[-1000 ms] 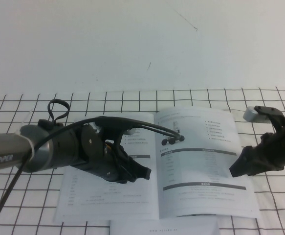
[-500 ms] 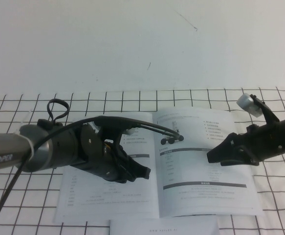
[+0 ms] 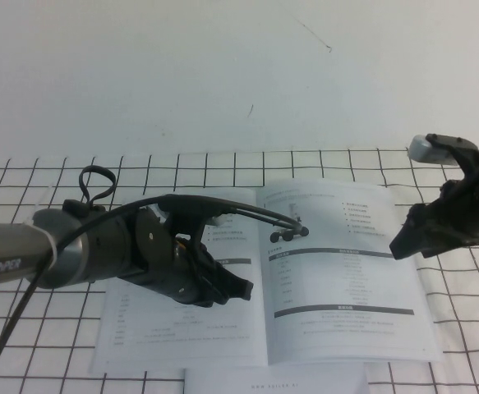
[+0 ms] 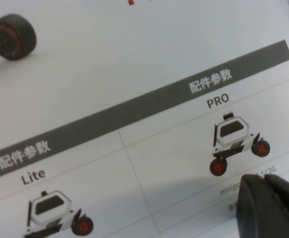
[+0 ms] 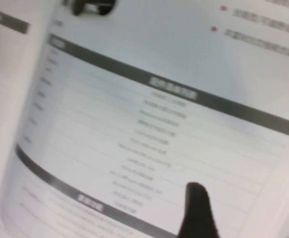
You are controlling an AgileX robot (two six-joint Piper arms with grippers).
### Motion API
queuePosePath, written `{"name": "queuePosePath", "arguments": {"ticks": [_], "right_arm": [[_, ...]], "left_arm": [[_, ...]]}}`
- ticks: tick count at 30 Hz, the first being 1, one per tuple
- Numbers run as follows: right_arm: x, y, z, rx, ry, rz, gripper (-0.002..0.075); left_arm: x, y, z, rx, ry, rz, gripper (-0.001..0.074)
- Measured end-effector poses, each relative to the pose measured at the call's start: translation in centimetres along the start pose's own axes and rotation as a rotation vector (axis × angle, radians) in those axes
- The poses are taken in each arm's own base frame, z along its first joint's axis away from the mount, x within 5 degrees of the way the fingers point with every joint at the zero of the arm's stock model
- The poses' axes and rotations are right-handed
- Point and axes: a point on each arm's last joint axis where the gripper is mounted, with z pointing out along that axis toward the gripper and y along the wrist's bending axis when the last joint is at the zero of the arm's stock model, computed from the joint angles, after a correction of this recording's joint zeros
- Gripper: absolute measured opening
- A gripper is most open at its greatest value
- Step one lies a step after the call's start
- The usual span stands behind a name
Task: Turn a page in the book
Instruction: Open the closed book
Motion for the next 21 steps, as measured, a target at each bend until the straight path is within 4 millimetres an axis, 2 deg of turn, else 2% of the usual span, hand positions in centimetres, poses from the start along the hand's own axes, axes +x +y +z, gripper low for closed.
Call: {"name": "queuePosePath", "arguments": {"ticks": [3, 10, 21], "right_arm": [[0.3, -0.5, 0.0, 0.056, 0.033, 0.004, 0.0456], [0.2, -0.6, -0.1, 0.064, 0.036, 0.012, 0.0456], [0.3, -1.3, 2.2, 0.053, 0.065, 0.028, 0.0456]], "left_arm": [[0.0, 0.0, 0.0, 0.001, 0.0, -0.004, -0.0003], [-0.3, -0.2, -0.8, 0.007, -0.023, 0.0, -0.0003], [-0.5, -0.5, -0.9, 0.037, -0.035, -0.089, -0.0003]]}}
